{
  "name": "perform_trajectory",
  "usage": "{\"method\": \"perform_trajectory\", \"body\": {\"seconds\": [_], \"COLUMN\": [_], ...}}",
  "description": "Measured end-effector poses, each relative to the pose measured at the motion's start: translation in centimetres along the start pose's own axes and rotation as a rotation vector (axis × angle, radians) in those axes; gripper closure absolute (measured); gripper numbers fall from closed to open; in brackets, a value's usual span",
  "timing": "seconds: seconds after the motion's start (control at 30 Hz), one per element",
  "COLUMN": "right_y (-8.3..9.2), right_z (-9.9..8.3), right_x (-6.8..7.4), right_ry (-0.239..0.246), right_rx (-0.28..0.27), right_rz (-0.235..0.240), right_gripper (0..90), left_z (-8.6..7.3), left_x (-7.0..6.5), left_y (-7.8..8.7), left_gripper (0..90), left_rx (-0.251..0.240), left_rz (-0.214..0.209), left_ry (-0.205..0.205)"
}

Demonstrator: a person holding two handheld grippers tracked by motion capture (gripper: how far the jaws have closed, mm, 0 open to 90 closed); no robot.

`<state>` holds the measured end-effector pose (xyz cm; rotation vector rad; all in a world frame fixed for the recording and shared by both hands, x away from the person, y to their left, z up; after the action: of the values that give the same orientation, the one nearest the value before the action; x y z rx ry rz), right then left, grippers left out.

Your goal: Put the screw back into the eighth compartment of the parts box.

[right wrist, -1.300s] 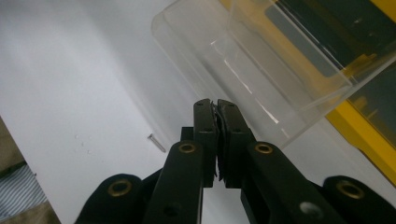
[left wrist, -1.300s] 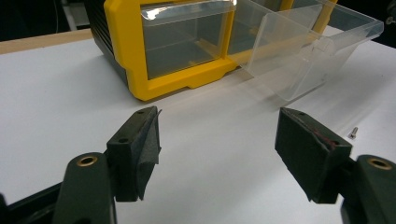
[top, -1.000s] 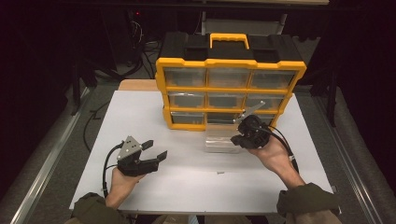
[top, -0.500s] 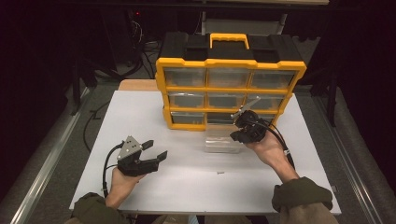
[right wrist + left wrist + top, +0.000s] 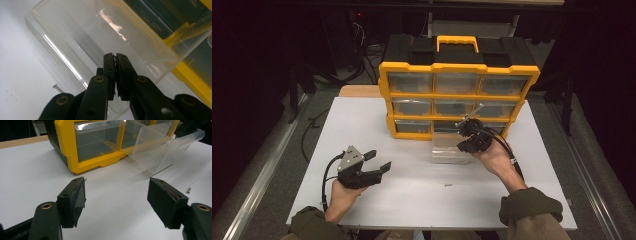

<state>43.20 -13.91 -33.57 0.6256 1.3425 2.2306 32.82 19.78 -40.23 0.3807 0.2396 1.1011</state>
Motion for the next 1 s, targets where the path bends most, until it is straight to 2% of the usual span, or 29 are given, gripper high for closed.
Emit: {"method": "perform_trajectory", "body": {"seconds": [0.03, 0.27, 0.33, 0.57, 1.0], "right_y": [0.0, 1.3, 1.7, 2.9, 3.6], "right_z": [0.0, -0.5, -0.7, -1.8, -3.9], "right_x": [0.0, 0.3, 0.6, 1.6, 2.8], "right_ry": [-0.010, 0.001, 0.026, 0.071, 0.091], "right_rx": [-0.007, -0.058, -0.077, -0.105, -0.125], "right_rz": [0.002, 0.007, 0.007, 0.013, 0.031], "right_gripper": [85.7, 80.7, 80.0, 77.8, 77.2], "left_z": [0.0, 0.0, 0.0, 0.0, 0.0], "left_x": [0.0, 0.0, 0.0, 0.0, -0.1], "left_y": [0.0, 0.0, 0.0, 0.0, -0.1], "left_gripper": [31.2, 31.2, 31.2, 31.3, 31.2], "left_rx": [0.000, 0.001, 0.000, 0.003, 0.005], "left_rz": [0.000, 0.001, 0.003, 0.003, 0.002], "left_ry": [0.000, 0.000, 0.004, 0.002, 0.005]}}
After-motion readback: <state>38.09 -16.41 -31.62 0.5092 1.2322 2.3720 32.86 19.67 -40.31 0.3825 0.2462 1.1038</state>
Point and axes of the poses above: each handheld gripper's, and its own axes: y roughly backward along the jaws, z roughly out of its top, x roughly to its left, the point moved 1 cm from there along -y, roughly forward along the jaws, and after that the axes turned 12 degrees about z, right-handed, at the moved point
